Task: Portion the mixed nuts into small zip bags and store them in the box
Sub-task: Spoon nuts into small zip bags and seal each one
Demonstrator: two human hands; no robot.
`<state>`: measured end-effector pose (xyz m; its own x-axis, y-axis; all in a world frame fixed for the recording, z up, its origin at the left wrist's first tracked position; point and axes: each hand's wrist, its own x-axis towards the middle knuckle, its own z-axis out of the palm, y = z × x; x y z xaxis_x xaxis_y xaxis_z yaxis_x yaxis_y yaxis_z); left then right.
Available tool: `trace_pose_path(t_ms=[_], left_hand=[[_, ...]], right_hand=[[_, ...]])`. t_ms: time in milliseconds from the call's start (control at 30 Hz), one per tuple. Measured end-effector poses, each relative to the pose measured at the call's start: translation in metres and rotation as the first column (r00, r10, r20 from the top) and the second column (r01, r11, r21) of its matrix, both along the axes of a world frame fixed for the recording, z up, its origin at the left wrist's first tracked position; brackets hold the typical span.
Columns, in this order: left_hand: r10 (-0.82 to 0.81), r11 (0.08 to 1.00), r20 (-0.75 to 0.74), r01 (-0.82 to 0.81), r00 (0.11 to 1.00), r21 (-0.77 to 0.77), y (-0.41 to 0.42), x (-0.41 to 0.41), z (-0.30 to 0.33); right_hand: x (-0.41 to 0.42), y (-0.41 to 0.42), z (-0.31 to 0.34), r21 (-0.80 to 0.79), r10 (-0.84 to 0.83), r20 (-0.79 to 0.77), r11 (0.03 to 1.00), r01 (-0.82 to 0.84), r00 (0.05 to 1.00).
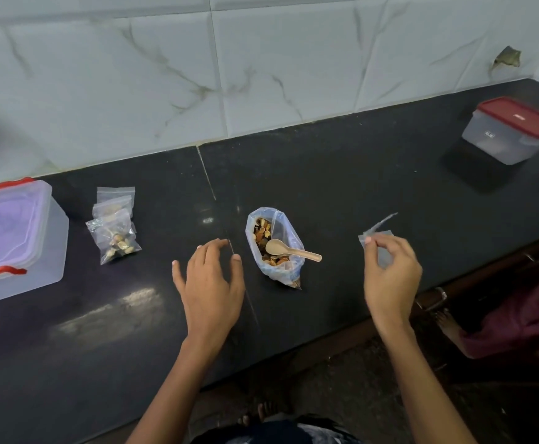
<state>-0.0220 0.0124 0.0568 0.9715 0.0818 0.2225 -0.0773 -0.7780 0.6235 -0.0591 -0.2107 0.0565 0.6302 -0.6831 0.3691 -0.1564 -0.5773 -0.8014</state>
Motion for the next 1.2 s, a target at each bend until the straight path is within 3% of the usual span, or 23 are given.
trace_pose_path(t_ms=[100,233,367,433,500,567,700,833,967,1033,1100,1200], left_hand=[[-0.046,0.988,-0.01,0.044,0.999,-0.151,0.001,0.002,0.01],[-0.152,0.815,-0.205,0.005,0.967,-0.58,0.007,0.005,0.029],[-0.348,0.51,-0.406,-0.193,0.845,-0.838,0.017,0.009,0.037],[-0.318,0.378,-0.419,-0.292,0.851,-0.879,0.023,0.009,0.032],[-0.243,0.301,-0.397,-0.32,0.885,-0.898,0.031,0.01,0.024],[-0.23,0.312,-0.383,-0.305,0.895,-0.9,0.037,0.011,0.019],[-0.266,0.418,-0.376,-0.245,0.888,-0.875,0.049,0.014,0.016],[-0.223,0.559,-0.36,-0.184,0.906,-0.809,0.057,0.018,0.016],[0.078,0.774,-0.234,-0.207,0.969,-0.598,0.056,0.022,0.014],[0.094,0.76,-0.208,-0.205,0.974,-0.617,0.05,0.02,0.017],[0.029,0.686,-0.236,-0.191,0.971,-0.702,0.044,0.021,0.02],[-0.024,0.631,-0.234,-0.167,0.972,-0.757,0.043,0.029,0.022]], right_hand=[[0.0,0.033,0.033,0.16,0.251,0.105,0.951,-0.266,0.962],[0.005,0.07,0.05,0.508,0.604,0.157,0.629,-0.589,0.781],[0.015,0.091,0.034,0.717,0.748,0.177,0.347,-0.605,0.639],[0.017,0.096,0.025,0.76,0.767,0.169,0.298,-0.578,0.618],[0.018,0.1,0.02,0.776,0.783,0.127,0.304,-0.552,0.61],[0.019,0.103,0.02,0.815,0.777,0.089,0.303,-0.494,0.623],[0.034,0.11,0.022,0.886,0.703,0.085,0.272,-0.377,0.707],[0.047,0.118,0.025,0.774,0.712,0.006,0.442,-0.454,0.702],[0.055,0.134,0.016,0.63,0.607,0.035,0.603,-0.489,0.794],[0.057,0.145,0.012,0.577,0.554,0.112,0.64,-0.508,0.825],[0.059,0.156,0.009,0.546,0.541,0.182,0.638,-0.542,0.821],[0.064,0.167,0.002,0.518,0.561,0.193,0.638,-0.569,0.805]])
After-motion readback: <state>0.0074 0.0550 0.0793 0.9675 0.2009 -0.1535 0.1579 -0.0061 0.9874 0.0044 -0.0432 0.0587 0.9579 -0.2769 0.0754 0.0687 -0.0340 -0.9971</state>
